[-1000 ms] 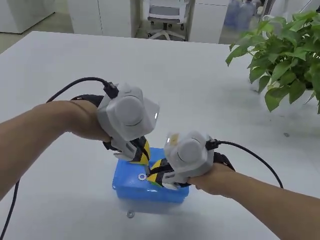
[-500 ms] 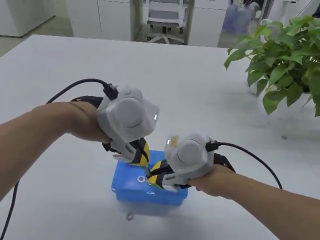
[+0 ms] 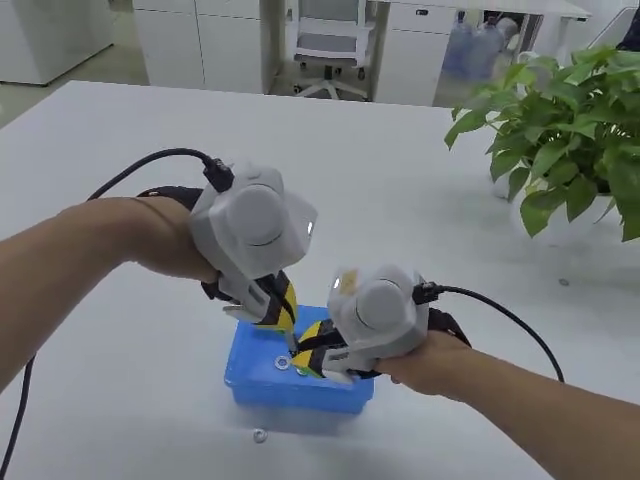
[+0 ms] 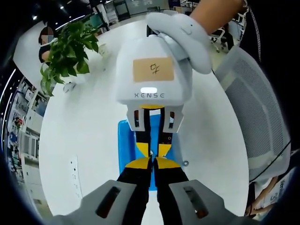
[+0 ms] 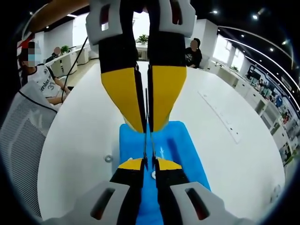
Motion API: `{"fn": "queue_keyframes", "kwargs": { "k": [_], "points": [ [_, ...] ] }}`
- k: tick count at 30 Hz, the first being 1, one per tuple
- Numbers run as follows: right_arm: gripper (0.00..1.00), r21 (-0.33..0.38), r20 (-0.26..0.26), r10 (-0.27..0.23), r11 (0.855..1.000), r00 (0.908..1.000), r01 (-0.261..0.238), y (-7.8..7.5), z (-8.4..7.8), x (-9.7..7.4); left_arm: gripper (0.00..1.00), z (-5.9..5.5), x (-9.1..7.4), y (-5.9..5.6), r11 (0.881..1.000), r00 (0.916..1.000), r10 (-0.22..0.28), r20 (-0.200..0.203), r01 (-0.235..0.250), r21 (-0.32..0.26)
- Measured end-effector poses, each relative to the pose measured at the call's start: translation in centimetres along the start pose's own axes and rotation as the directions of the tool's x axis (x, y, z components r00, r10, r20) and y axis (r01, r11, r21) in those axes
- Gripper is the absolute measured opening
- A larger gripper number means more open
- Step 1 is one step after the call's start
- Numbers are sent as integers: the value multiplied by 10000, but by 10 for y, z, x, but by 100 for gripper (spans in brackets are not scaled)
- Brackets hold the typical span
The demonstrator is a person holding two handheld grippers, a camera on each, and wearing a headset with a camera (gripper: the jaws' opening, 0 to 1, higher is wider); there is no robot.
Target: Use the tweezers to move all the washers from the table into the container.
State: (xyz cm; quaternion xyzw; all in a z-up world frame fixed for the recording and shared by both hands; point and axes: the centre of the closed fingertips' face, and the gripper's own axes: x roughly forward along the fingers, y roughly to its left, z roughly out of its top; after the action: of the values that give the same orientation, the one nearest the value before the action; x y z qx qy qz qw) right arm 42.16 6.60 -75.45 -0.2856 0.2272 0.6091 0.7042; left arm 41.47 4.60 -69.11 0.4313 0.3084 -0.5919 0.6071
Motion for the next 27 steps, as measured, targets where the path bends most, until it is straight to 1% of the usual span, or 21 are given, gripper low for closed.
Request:
{"fn": "queue_keyframes", "kwargs": {
  "k": [7,14,23,27],
  "points": [
    [10,-55,161,-64,10000,9998,65,6,11,-3,6,0,-12,-5,9997,9999,93,-71,-95,-220],
    [10,-113,300,-41,9999,9995,44,16,21,-5,6,2,-22,-17,9995,9998,121,-155,-125,-294],
    [11,-173,393,113,9998,9992,-106,32,27,-2,6,-4,-27,-31,9986,9996,73,-271,-87,-525],
    [11,-198,430,64,9998,9991,-55,34,29,0,6,-6,-28,-37,9983,9995,84,-293,-101,-578]
  ]
}}
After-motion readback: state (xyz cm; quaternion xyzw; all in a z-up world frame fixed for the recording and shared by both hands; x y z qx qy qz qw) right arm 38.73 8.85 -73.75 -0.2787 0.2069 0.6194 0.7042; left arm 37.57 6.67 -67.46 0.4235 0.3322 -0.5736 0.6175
